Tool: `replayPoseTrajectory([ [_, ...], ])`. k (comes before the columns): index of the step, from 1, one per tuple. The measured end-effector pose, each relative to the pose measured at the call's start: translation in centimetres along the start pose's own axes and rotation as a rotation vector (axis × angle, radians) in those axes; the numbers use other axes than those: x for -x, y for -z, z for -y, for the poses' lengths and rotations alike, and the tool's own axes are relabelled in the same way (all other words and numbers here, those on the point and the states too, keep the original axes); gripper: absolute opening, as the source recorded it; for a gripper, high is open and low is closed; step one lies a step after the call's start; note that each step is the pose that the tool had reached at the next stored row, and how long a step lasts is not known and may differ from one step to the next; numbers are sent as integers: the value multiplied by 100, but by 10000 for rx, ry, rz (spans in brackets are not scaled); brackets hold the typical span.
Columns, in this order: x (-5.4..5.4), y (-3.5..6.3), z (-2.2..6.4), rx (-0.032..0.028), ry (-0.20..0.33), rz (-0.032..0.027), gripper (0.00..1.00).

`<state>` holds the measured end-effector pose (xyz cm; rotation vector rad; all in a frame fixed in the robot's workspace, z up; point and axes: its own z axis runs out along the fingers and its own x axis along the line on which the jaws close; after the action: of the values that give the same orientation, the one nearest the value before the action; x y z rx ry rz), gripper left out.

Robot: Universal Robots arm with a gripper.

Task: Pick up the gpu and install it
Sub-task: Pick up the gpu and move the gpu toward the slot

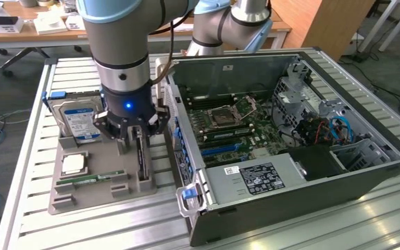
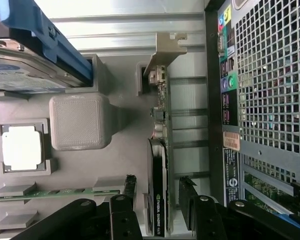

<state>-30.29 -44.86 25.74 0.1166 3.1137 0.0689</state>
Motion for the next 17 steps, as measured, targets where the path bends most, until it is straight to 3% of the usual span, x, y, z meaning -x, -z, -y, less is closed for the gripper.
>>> replayPoseTrajectory([
  [17, -5, -213, 10, 1, -4, 0, 47],
])
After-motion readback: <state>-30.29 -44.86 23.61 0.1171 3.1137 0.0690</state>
